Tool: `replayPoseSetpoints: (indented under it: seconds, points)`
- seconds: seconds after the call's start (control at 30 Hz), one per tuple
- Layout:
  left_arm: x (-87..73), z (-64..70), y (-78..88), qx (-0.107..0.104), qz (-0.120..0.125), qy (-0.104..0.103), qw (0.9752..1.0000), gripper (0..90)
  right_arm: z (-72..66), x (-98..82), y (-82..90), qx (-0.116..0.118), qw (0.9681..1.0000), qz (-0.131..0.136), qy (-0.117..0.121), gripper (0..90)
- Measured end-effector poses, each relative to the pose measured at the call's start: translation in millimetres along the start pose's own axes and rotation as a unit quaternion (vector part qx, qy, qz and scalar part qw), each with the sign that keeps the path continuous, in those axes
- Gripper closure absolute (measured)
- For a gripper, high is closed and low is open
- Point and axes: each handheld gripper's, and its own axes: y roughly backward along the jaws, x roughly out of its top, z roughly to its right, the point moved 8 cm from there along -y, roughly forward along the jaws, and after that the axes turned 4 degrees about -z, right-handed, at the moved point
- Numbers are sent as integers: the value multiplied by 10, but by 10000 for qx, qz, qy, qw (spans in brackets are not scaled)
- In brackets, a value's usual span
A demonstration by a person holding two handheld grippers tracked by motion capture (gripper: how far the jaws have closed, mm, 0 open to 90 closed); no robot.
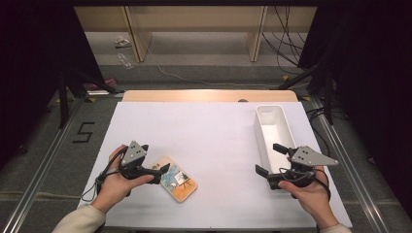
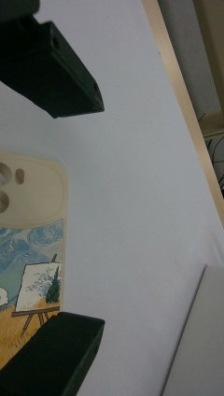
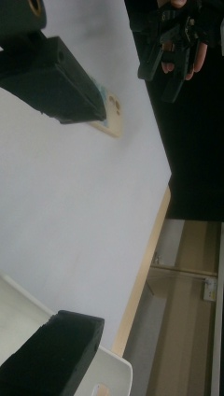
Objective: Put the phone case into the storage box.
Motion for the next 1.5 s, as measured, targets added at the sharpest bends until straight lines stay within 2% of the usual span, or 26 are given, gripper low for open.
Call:
replayPoseSetpoints:
  seconds: [0.47,0.7,0.8,0.83,0.87,0.9,0.93,0.97,1.0,1.1,1.17,1.2,1.27,1.33,1.37,1.5]
  points:
    - [42,54,-12,-95,90,177,9998,62,-14,5,-3,-4,10000,-6,-21,40]
    - [42,31,-9,-54,100,224,9997,91,-11,3,1,-14,10000,-12,-25,41]
    - [46,39,-10,-66,107,232,9997,163,-12,0,-4,-14,10000,-21,-25,41]
    - [48,48,-13,-90,92,233,9996,214,-11,-2,-7,-14,10000,-27,-27,42]
    - [49,52,-14,-84,92,243,9996,214,-11,-2,-7,-14,10000,-27,-27,42]
    - [73,75,-16,-156,163,329,9992,425,-10,-3,-9,-18,10000,-32,-27,43]
    - [73,75,-16,-156,163,329,9992,502,-10,-3,-9,-18,10000,-32,-27,43]
    - [88,99,-22,-241,165,355,9989,608,-10,-4,-10,-16,10000,-34,-33,43]
    - [112,155,-31,-348,134,296,9989,700,-13,-5,-13,-6,10000,-39,-45,45]
    - [129,210,-49,-402,65,243,9989,892,-17,-10,-18,10,10000,-53,-44,48]
    - [129,283,-93,-571,-82,317,9978,898,-19,-12,-25,8,10000,-58,-58,55]
    - [114,370,-156,-682,-260,333,9968,898,-20,-11,-27,7,10000,-57,-60,58]
    - [108,423,-195,-750,-332,340,9961,898,-21,-11,-30,5,10000,-60,-63,59]
    - [95,544,-277,-890,-517,341,9941,899,-26,-14,-36,9,10000,-77,-44,62]
    - [75,675,-377,-1040,-724,332,9914,898,-26,-14,-37,8,10000,-76,-45,63]
    - [-7,863,-600,-1119,-1166,289,9864,899,-27,-11,-34,11,10000,-71,-46,67]
